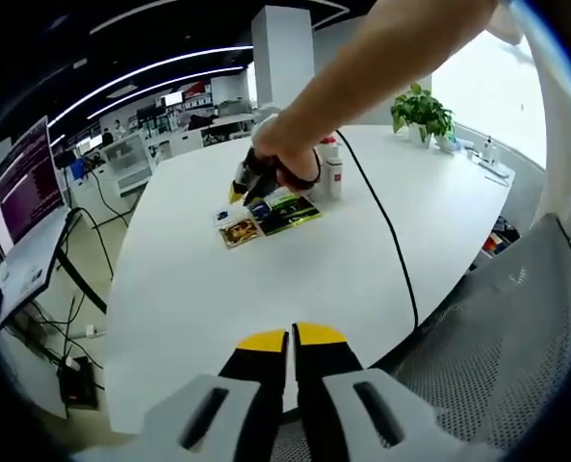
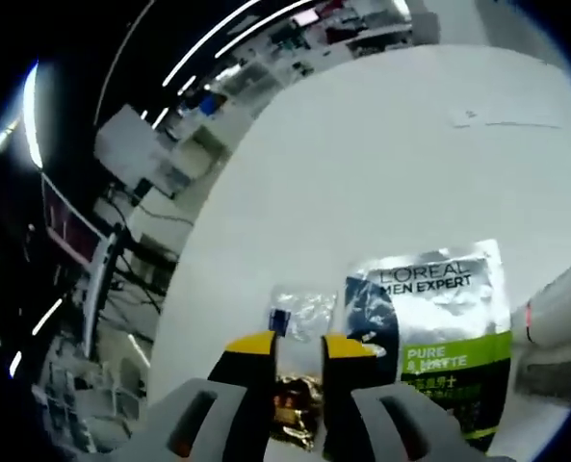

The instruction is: Arrange the skincare products in the storage area until every visible bottle or jar stands upright without overlapping.

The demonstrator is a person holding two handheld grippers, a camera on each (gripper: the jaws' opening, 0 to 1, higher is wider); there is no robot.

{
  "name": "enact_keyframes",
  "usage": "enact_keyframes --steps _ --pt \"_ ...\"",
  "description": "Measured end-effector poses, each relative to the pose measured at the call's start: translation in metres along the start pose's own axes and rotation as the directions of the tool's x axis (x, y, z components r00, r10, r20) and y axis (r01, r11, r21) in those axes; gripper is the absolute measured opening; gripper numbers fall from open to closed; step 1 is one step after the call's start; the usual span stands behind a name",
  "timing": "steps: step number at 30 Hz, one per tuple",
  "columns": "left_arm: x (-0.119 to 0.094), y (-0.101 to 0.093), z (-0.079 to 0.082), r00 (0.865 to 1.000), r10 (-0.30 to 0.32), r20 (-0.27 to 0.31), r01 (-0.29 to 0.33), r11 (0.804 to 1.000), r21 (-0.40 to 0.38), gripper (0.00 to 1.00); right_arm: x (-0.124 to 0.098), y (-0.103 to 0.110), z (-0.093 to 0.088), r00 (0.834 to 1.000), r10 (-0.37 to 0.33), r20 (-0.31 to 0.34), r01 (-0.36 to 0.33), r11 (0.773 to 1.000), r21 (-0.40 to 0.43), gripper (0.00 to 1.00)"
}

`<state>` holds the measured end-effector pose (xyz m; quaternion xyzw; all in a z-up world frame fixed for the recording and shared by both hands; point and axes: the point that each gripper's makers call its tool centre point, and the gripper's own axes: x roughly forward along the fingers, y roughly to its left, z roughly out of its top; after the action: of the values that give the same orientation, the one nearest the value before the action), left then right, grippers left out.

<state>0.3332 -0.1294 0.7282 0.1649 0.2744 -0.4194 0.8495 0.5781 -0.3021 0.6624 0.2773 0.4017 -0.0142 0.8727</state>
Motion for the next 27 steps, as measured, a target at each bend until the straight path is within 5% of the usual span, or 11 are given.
enact_keyframes --steps 5,8,10,13,15,17,18,19,27 --pt "0.0 0.0 -0.001 1.0 -0.001 -0.004 0.001 1.0 0.002 0.0 0.014 0.018 0.002 0.999 0.037 -0.038 -0.044 0.978 -0.202 0.17" --pt "0.0 0.0 -0.001 1.0 0.001 -0.007 -0.001 1.0 0.004 0.0 0.026 0.018 0.007 0.998 -0.006 -0.063 -0.018 0.925 -0.38 0.18" --pt "0.0 0.0 -0.002 1.0 0.001 -0.009 -0.001 1.0 0.003 0.0 0.033 0.018 0.008 0.996 -0.041 -0.082 -0.007 0.856 -0.517 0.19" --pt "0.001 0.001 -0.003 1.0 0.005 -0.014 -0.005 1.0 0.003 0.0 0.043 0.012 0.006 0.985 -0.114 -0.133 -0.013 0.708 -0.706 0.2" --pt "0.001 0.001 -0.003 1.0 0.006 -0.014 -0.006 1.0 0.001 0.0 0.046 0.011 0.002 0.979 -0.123 -0.162 -0.041 0.659 -0.751 0.21" --pt "0.001 0.002 -0.004 1.0 0.006 -0.016 -0.006 1.0 0.0 0.0 0.048 0.003 -0.01 0.962 -0.152 -0.229 -0.082 0.638 -0.766 0.23" --pt "0.001 0.002 -0.004 1.0 0.006 -0.017 -0.006 1.0 0.0 0.0 0.048 0.007 -0.006 0.973 -0.115 -0.2 -0.081 0.639 -0.765 0.23" --pt "0.001 0.002 -0.004 1.0 0.006 -0.017 -0.006 1.0 0.0 0.0 0.047 0.004 -0.004 0.972 -0.124 -0.2 -0.074 0.648 -0.758 0.23" --pt "0.001 0.001 -0.004 1.0 0.003 -0.019 -0.003 1.0 0.004 0.0 0.045 -0.002 -0.002 0.964 -0.112 -0.242 -0.124 0.615 -0.779 0.23"
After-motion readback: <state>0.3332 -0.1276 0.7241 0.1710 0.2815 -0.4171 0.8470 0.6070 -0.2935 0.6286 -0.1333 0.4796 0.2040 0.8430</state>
